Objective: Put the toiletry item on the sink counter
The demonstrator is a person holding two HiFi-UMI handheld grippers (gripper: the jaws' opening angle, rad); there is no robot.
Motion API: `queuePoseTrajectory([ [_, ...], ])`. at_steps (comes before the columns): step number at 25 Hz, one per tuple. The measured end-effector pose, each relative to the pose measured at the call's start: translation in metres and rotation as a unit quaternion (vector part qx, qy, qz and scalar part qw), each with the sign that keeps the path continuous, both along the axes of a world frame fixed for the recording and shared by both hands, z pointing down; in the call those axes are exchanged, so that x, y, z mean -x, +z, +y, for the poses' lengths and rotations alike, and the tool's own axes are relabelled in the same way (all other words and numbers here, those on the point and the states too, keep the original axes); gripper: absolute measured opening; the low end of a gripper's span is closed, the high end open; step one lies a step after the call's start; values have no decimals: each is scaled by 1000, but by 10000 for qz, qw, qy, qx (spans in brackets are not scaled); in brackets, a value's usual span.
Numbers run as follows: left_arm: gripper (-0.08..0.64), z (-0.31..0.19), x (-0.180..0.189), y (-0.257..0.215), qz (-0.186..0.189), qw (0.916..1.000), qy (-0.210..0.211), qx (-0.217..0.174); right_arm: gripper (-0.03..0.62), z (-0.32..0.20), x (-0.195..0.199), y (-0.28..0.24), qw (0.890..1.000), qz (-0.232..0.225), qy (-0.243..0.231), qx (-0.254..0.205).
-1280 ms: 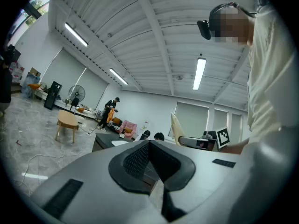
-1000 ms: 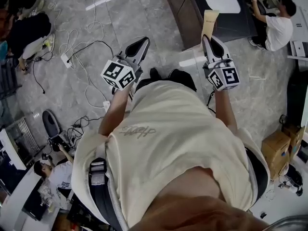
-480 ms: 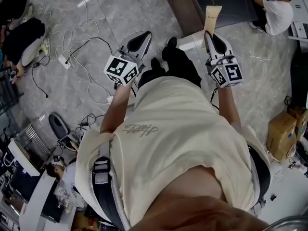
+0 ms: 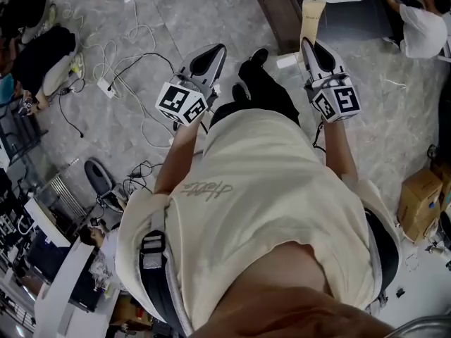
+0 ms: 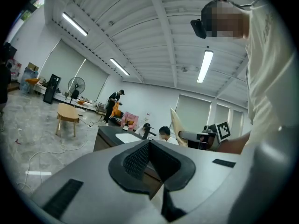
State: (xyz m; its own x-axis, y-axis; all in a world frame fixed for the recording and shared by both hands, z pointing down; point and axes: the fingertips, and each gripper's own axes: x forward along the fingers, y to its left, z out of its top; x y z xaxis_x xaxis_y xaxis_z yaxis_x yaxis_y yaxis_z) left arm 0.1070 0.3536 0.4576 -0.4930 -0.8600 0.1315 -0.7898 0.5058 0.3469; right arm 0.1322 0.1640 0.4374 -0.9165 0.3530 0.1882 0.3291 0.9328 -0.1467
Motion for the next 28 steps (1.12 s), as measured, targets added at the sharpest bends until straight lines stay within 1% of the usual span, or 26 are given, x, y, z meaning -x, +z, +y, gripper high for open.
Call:
queuePoseTrajectory([
  [3,3,-3,35,2,52,9998,-126,119,20,-16,36,4,10000,-69,46,33],
  [5,3,-11,60,2,19,9997,-167,183,20,-29,60,12,9999,-56,61,74],
  [7,3,-24,86,4,-46,9996,-136,257,20,-42,82,21,9999,-69,78,111],
  [10,3,-59,121,10,-103,9996,40,260,20,-67,113,29,9996,-218,168,27],
  [12,3,-92,145,2,-88,9995,230,174,20,-89,134,24,9992,-279,275,56],
  [14,3,-130,165,-19,-121,9987,499,51,20,-113,146,16,9987,-263,399,145],
  [16,3,-166,181,-40,-220,9966,798,-14,20,-136,152,13,9973,-174,570,427],
  [18,3,-194,194,-52,-245,9949,975,-48,20,-157,157,14,9941,-94,758,768],
  [20,3,-215,202,-53,-191,9936,1111,-55,20,-173,163,15,9934,-95,902,701],
  [22,3,-233,207,-47,-108,9908,1352,7,20,-184,166,17,9928,-117,1037,594],
  [25,3,-263,216,-38,-20,9835,1807,130,20,-200,167,23,9878,-76,1301,854],
  [28,3,-287,227,-37,40,9782,2073,83,20,-217,169,27,9816,-38,1605,1038],
])
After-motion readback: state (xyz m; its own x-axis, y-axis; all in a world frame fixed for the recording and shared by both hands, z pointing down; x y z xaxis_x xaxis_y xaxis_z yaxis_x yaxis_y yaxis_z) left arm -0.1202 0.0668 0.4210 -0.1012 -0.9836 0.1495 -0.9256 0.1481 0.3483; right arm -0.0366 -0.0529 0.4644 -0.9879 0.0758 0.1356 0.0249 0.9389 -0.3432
